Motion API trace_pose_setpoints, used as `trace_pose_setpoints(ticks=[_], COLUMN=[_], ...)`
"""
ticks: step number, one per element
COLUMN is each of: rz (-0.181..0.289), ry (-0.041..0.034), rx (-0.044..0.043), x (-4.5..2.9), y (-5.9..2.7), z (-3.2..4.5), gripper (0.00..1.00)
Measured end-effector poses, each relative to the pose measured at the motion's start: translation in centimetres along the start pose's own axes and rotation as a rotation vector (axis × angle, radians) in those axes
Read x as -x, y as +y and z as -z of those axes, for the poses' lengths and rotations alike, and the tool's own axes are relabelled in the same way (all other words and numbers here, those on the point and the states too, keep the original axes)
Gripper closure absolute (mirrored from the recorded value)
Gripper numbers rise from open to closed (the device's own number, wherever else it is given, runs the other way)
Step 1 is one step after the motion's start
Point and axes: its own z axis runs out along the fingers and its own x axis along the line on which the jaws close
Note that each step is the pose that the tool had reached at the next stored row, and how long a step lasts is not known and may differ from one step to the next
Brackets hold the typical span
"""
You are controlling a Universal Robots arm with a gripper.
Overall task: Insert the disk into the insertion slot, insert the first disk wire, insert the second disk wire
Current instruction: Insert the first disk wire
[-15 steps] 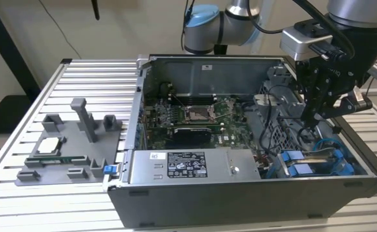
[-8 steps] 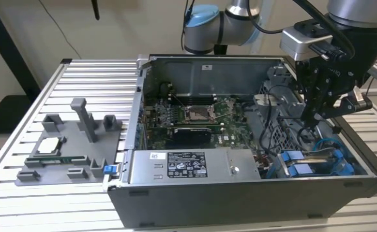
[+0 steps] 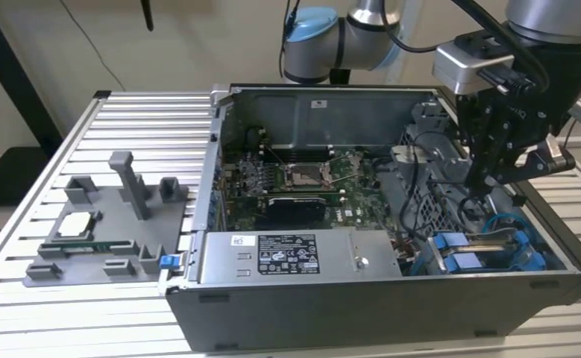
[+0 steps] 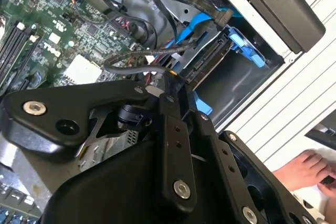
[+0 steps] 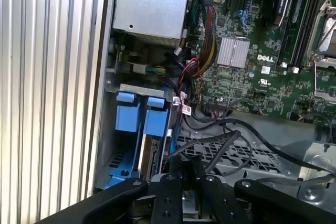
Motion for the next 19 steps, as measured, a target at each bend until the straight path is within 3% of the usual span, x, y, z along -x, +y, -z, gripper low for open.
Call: trace_pose_setpoints(ticks=[10,19], rz=[-0.003,-0.008], ry=[-0.0028,-0.0046], rx=[0.0215,0.0369], x=[-1.80,-2.83], y=[-0.60,-0.86], z=[-0.10,-0.31], gripper=[1.00,1.00])
